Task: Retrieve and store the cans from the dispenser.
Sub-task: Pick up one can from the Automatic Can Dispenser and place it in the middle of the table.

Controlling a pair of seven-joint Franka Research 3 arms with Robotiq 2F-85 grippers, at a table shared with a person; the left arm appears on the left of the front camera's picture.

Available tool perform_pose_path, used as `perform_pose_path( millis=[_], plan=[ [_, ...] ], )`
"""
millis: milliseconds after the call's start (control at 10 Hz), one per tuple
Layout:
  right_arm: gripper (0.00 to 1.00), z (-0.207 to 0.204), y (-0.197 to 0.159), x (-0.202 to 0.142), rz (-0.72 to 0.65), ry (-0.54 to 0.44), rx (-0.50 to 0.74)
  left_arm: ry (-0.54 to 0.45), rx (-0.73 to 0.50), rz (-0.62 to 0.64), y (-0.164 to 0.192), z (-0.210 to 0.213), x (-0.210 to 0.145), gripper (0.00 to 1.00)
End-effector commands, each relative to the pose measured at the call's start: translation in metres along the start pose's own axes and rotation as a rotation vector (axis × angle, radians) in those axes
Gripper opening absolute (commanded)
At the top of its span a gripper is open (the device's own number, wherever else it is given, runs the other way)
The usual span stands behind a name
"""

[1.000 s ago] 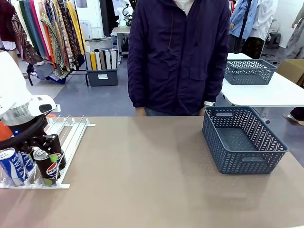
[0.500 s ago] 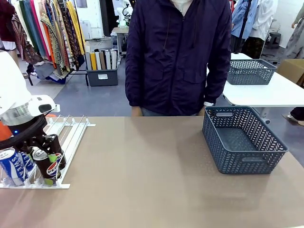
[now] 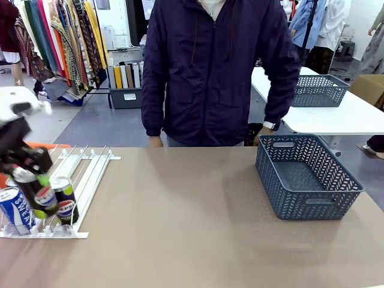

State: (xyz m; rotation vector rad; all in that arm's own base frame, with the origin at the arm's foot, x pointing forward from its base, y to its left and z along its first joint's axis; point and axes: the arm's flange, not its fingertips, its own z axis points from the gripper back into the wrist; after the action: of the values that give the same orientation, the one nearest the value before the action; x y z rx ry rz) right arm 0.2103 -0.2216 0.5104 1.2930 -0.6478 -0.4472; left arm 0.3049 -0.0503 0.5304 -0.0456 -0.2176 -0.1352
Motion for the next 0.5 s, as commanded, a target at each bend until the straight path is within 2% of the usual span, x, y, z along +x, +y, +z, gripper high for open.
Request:
perform_pose_path(
  millis=[0, 200, 400],
  plan=[
    [1.0, 0.0, 0.003, 0.004, 0.026, -0.012, 0.025, -0.148, -0.005, -0.043, 0.01, 0.078, -0.015, 0.0],
    [1.0, 0.0, 0.003, 0.004, 0.026, -0.012, 0.025, -0.214, -0.016, -0.046, 0.013, 0.11, -0.028, 0.0],
    [1.0, 0.0, 0.003, 0.004, 0.026, -0.012, 0.025, -0.2, -0.049, -0.028, 0.024, 0.107, -0.027, 0.0]
  ],
)
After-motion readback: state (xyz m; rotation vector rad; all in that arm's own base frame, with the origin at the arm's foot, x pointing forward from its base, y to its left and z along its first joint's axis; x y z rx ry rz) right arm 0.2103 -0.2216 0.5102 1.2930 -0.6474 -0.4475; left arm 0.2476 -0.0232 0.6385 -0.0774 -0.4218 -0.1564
